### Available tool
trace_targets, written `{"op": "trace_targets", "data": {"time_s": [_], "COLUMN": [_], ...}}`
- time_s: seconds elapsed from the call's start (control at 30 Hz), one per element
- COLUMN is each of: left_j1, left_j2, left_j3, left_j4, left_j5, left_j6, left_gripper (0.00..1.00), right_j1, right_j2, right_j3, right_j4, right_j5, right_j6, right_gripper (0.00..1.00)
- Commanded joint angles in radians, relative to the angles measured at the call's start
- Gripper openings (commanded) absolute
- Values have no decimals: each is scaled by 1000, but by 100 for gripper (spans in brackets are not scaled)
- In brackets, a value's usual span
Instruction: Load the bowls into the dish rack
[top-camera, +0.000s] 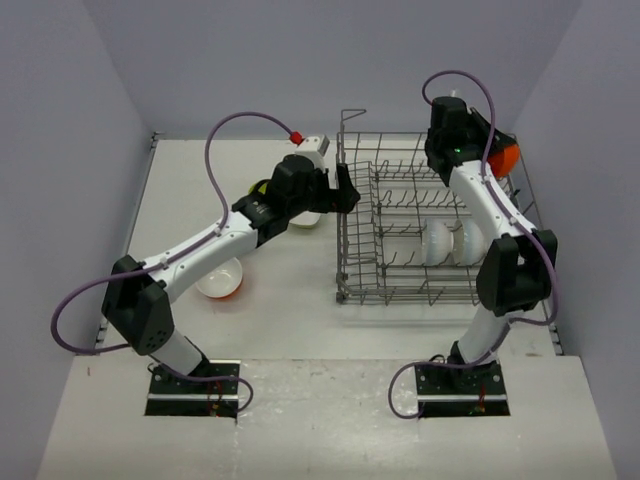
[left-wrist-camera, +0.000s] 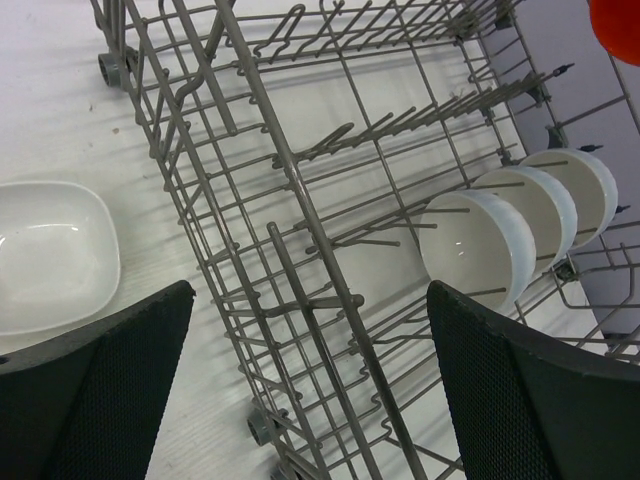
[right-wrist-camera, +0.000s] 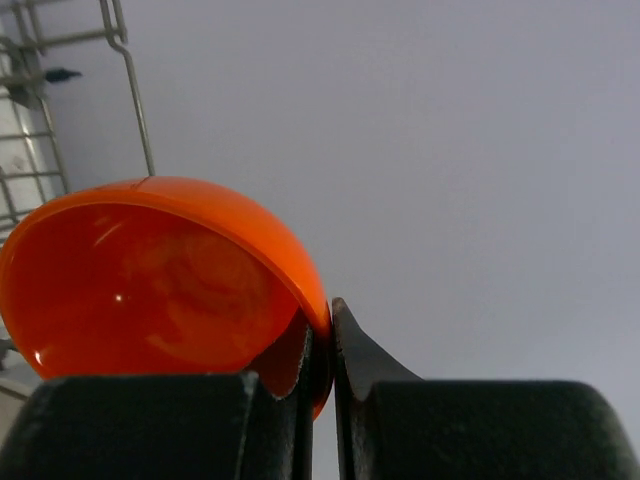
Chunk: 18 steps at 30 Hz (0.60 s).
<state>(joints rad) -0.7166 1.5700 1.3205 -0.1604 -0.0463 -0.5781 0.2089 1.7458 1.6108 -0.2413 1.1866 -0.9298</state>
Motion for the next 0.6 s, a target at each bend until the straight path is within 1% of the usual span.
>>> {"op": "trace_targets", "data": {"time_s": [0.0, 0.07, 0.1, 0.13, 0.17, 0.2, 0.23, 0.3, 0.33, 0.43, 0.57], "left_j1": [-4, -4, -4, -4, -4, -4, -4, -4, -4, -4, -4], "left_j2": [8, 18, 21, 22, 25, 30, 35, 42, 45, 58, 71], "left_j3": [49, 42, 28, 22, 16, 7, 5, 0, -3, -6, -10], "left_j4": [65, 74, 90, 97, 105, 116, 117, 127, 128, 134, 142], "left_j5": [25, 34, 42, 42, 46, 75, 77, 86, 88, 102, 126], "left_j6": [44, 46, 46, 46, 46, 46, 46, 47, 49, 53, 57], "left_gripper": [100, 100, 100, 100, 99, 99, 98, 98, 96, 95, 93], "right_j1": [-38, -55, -69, -75, -78, -82, -82, -82, -85, -94, -103], "right_j2": [59, 89, 115, 127, 139, 153, 178, 195, 208, 231, 279], "right_j3": [32, 35, 28, 20, 18, 41, 53, 55, 54, 43, 38], "right_j4": [124, 245, 322, 464, 503, 493, 443, 435, 398, 367, 376], "right_j5": [93, 111, 122, 122, 120, 119, 122, 117, 117, 102, 90], "right_j6": [-170, -242, -356, -412, -459, -452, -440, -431, -419, -420, -441], "right_gripper": [0, 0, 0, 0, 0, 0, 0, 0, 0, 0, 0]}}
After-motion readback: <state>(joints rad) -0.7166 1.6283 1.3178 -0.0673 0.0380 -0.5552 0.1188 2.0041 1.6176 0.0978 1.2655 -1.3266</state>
